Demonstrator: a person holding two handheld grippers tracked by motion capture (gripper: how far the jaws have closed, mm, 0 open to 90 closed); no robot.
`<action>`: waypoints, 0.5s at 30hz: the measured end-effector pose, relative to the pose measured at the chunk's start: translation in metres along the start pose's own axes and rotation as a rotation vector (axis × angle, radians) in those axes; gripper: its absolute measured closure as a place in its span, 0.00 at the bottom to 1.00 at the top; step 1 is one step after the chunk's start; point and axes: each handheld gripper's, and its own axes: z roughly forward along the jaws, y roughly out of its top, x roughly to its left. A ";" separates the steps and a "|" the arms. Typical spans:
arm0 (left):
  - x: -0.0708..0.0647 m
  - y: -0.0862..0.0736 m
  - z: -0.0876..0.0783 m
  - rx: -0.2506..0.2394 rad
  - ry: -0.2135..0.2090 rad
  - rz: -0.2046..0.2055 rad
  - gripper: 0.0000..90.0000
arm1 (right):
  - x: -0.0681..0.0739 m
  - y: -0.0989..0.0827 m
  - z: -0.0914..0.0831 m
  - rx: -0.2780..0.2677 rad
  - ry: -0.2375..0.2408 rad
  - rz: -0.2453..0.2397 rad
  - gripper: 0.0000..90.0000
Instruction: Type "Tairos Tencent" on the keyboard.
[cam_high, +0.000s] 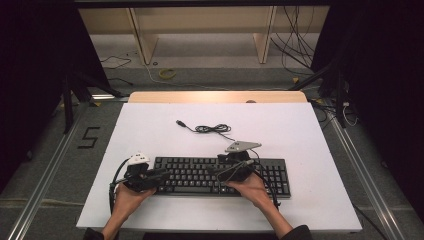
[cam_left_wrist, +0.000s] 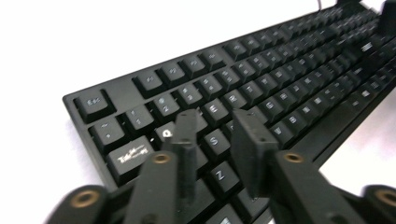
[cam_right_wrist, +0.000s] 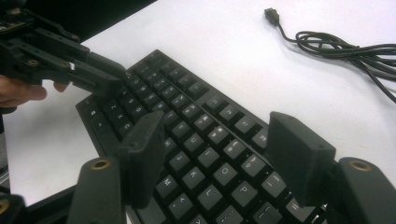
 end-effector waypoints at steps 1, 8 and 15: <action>0.000 0.000 -0.001 -0.006 -0.004 -0.003 0.72 | 0.000 0.000 0.000 0.000 -0.001 -0.001 0.44; -0.003 0.000 -0.002 -0.059 -0.032 -0.001 0.53 | 0.001 0.001 0.004 0.014 -0.009 0.003 0.53; -0.006 -0.001 -0.003 -0.096 -0.056 -0.012 0.40 | 0.001 0.001 0.008 0.029 -0.007 0.001 0.63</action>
